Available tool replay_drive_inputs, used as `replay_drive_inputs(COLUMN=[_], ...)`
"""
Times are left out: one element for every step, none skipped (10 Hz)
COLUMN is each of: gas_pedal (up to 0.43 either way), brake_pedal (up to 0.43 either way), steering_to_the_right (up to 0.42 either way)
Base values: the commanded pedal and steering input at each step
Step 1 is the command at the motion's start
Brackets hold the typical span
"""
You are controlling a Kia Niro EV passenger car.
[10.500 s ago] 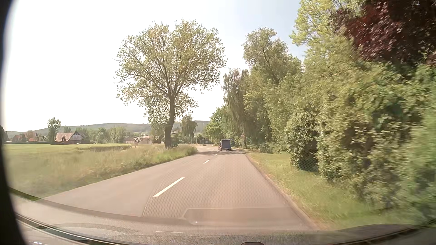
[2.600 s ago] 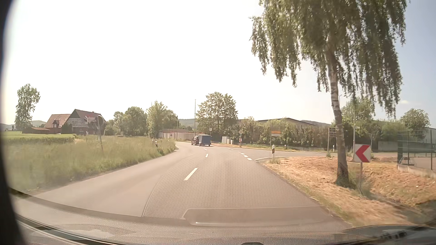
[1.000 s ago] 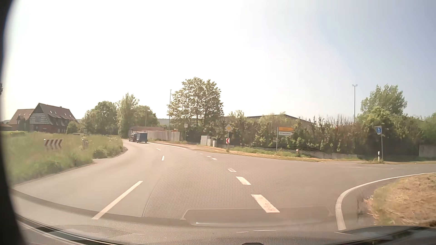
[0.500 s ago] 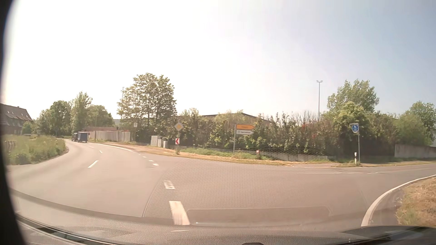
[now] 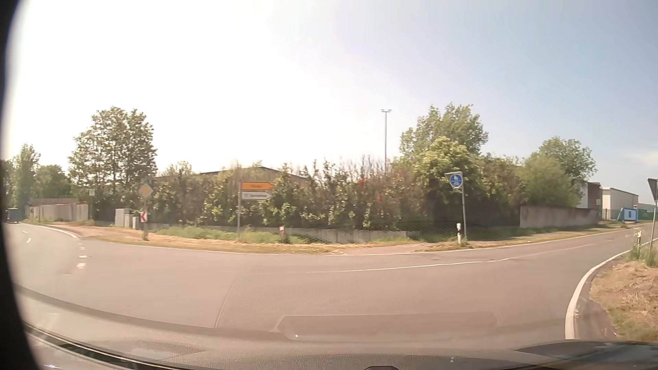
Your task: Follow the waypoints while adhering to traffic rules and regulations
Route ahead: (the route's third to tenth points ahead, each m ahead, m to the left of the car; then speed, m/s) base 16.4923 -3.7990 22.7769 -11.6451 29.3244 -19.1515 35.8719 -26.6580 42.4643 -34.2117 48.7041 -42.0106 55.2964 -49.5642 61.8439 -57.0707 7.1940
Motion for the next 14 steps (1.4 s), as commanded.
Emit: replay_drive_inputs(gas_pedal=[0.339, 0.339, 0.339, 0.339, 0.339, 0.350, 0.358, 0.358, 0.378, 0.390, 0.390, 0.409, 0.421, 0.421], brake_pedal=[0.000, 0.000, 0.000, 0.000, 0.000, 0.000, 0.000, 0.000, 0.000, 0.000, 0.000, 0.000, 0.000, 0.000], steering_to_the_right=[0.310, 0.306, 0.301, 0.299, 0.297, 0.294, 0.285, 0.269, 0.248, 0.229, 0.220, 0.210, 0.200, 0.190])
